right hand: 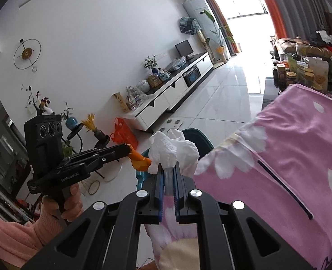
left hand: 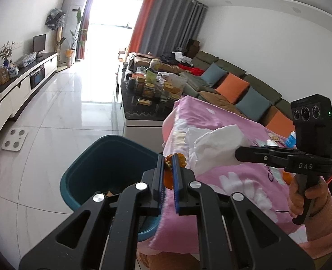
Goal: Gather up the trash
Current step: 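Carry the orange peel and white tissue over the teal bin with both grippers, then open both grippers to drop the orange peel and tissue into the bin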
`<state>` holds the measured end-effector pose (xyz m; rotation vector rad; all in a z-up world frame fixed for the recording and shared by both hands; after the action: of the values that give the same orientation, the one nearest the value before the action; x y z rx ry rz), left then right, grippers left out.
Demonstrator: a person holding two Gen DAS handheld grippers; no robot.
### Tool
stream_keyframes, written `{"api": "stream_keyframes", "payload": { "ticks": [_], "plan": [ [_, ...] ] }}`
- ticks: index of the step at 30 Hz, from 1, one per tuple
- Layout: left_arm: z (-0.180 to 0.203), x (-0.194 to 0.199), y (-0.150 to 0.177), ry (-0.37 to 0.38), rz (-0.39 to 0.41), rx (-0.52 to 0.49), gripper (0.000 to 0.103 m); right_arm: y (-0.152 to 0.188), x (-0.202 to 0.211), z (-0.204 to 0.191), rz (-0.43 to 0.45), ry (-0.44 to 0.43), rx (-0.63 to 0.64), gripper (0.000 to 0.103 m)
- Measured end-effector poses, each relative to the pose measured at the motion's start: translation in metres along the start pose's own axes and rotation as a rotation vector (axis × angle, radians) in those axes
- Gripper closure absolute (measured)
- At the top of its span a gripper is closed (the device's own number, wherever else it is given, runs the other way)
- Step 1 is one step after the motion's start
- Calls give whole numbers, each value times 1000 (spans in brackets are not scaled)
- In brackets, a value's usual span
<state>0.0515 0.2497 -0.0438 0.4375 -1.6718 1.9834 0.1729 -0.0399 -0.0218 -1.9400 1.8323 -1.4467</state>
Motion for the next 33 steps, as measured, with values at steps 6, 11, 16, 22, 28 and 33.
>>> {"api": "stream_keyframes", "payload": {
  "ticks": [6,11,16,22,28,33],
  "plan": [
    [-15,-3,6,-28,-18,21,95,-5,-16,-5,-18,18,17,96],
    [-20,-6,7,-44,-28,32,95,-7,-28,-2,-42,28,19,96],
    [-24,-9,9,-56,-36,42,95,-7,-42,-4,-67,40,28,96],
    [-27,-15,10,-68,-46,55,95,-7,-53,-4,-90,49,30,96],
    [-30,-21,14,-83,-56,62,95,-6,-64,-5,-116,61,36,96],
    [-35,-24,19,-91,-64,72,95,-6,-73,-7,-132,71,45,96]
  ]
}}
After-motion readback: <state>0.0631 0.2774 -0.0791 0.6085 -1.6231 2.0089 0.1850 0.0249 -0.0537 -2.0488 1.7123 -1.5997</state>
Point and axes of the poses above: each gripper's, at about its wrist camera, not at the fingertips, and x roughly against the way its jaws point, z to its right, y to its underside, the point moved 6 cm from there along -x, roughly the way its jaws point, and after that the axes turned 7 degrees about -x, right-handed, at the moved point
